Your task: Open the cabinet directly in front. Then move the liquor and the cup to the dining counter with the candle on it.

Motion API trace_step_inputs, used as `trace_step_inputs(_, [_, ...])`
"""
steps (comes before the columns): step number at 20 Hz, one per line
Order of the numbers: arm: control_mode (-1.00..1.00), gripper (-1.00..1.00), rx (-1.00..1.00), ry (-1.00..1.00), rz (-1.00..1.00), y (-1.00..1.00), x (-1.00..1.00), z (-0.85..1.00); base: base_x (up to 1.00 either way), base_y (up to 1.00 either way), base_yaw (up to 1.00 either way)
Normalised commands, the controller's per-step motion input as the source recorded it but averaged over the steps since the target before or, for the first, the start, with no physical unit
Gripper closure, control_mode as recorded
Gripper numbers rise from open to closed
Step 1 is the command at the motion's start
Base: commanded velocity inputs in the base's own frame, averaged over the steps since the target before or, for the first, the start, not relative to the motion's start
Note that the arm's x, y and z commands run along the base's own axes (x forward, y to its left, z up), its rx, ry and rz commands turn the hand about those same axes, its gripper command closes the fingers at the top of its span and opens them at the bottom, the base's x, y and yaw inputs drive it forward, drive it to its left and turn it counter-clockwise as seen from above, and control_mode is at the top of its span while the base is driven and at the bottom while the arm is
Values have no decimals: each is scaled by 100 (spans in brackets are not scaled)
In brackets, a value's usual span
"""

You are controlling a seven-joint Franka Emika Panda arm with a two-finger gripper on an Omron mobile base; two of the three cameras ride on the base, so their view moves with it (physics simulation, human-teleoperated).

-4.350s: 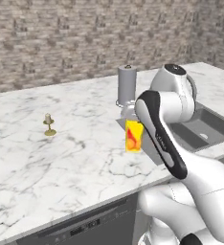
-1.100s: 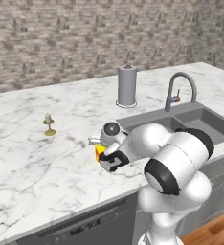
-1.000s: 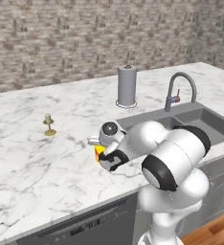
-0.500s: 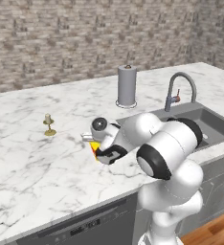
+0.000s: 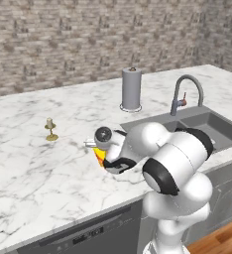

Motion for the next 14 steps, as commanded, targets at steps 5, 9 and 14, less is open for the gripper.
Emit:
trace_step_inputs(5, [-100,100,11,0,0,-32,0,0,0,0,0])
trace_step_inputs(9, [-100,100,9,0,0,-23,0,0,0,0,0])
trace_step_inputs(14, [-100,-100,0,0,0,0,0,0,0,0,0])
